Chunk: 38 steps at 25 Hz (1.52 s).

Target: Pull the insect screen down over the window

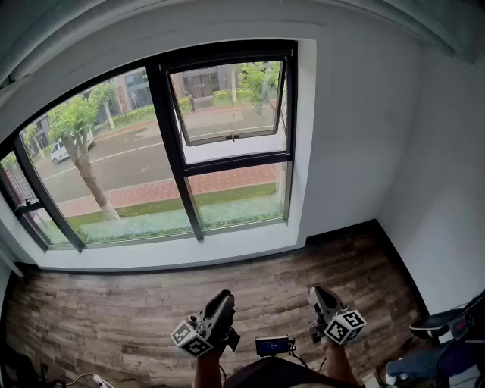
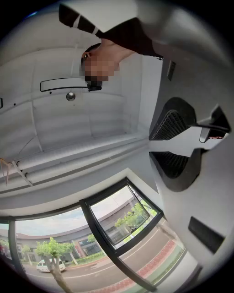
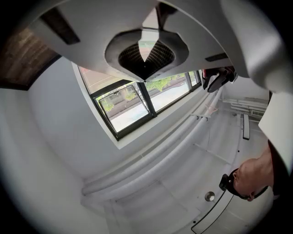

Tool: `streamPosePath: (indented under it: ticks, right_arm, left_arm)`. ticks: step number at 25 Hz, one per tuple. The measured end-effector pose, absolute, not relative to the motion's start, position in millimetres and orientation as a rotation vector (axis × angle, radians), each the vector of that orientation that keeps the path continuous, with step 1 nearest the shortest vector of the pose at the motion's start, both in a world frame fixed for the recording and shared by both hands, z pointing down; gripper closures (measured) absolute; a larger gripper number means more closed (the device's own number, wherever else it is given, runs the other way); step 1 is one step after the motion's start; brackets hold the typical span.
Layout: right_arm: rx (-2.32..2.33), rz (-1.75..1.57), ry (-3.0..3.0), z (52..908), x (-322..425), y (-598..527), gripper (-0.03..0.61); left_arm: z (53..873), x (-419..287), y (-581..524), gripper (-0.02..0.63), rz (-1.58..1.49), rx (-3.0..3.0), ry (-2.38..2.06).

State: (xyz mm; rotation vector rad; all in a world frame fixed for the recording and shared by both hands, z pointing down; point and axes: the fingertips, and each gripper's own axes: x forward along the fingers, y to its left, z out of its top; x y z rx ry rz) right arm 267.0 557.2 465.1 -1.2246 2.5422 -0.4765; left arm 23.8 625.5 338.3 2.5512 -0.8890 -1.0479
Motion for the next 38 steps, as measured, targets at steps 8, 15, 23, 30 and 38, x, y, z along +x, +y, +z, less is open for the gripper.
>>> streamPosePath:
  ticks: [8, 15, 23, 30, 38]
  right_arm:
    - [-1.212, -0.463, 2.552, 457.3, 266.0, 558.2, 0.572]
    - [-1.206, -0.457, 2.558, 452.6, 261.8, 562.2, 0.571]
    - [-1.210, -0.480, 2.557, 459.5, 259.1, 563.9, 0.571]
    - [-1.224, -0.487, 2.571, 459.8, 241.2, 564.5, 0.571]
    - [-1.335, -0.513, 2.556, 464.8, 231.1, 576.3, 0.571]
  left_arm:
    - [337.9, 30.5, 625.2, 0.529, -1.033, 2.563, -0.872]
    - [348.0, 31.3, 628.6, 0.529, -0.981, 2.602, -0.884]
    - [352.0, 24.8, 631.1, 0.529, -0.955, 2.592, -0.911]
    - [357.2, 1.7, 632.8, 0.529, -0.968, 2.560, -0.962]
    - [372.3, -32.5, 640.9, 0.529, -0.910, 2.541, -1.032]
